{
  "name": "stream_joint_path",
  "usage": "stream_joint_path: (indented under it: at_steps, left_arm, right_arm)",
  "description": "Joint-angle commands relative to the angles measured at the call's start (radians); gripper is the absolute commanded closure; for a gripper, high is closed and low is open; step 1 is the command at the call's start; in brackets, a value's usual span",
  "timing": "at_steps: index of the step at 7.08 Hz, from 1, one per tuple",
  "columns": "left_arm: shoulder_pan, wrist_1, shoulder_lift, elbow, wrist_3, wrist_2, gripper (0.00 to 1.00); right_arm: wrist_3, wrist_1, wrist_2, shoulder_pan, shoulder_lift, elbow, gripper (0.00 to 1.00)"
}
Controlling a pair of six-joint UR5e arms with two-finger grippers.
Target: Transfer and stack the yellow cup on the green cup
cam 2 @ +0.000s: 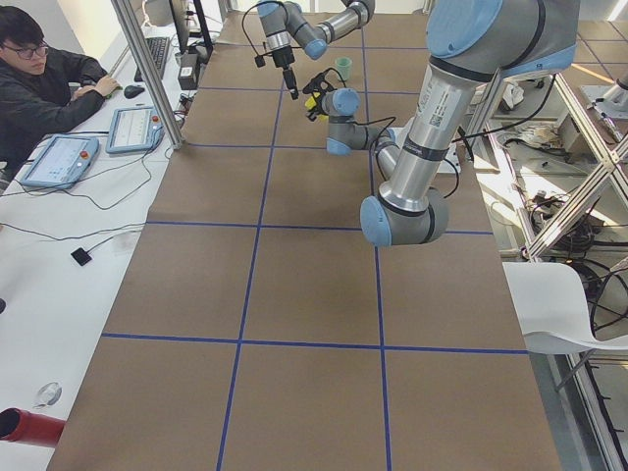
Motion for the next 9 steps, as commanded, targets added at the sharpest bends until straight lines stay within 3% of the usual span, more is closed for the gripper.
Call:
stream_joint_path:
  at_steps: [1,6,9]
  left_arm:
    - [-0.001,0.0,-0.001,-0.003,-0.001,0.0,1.0]
    - [-0.008,0.002,0.001,-0.001,0.002,0.0,1.0]
    - [-0.009,0.0,-0.001,-0.001,0.002,0.0,1.0]
  right_arm:
    - [-0.001,0.0,0.014,-0.002,-0.014,0.007,0.24]
    - [0.001,0.0,0.026,-0.028,-0.046,0.058,0.24]
    - [0.001,-0.002,0.025,-0.051,-0.05,0.059,0.33]
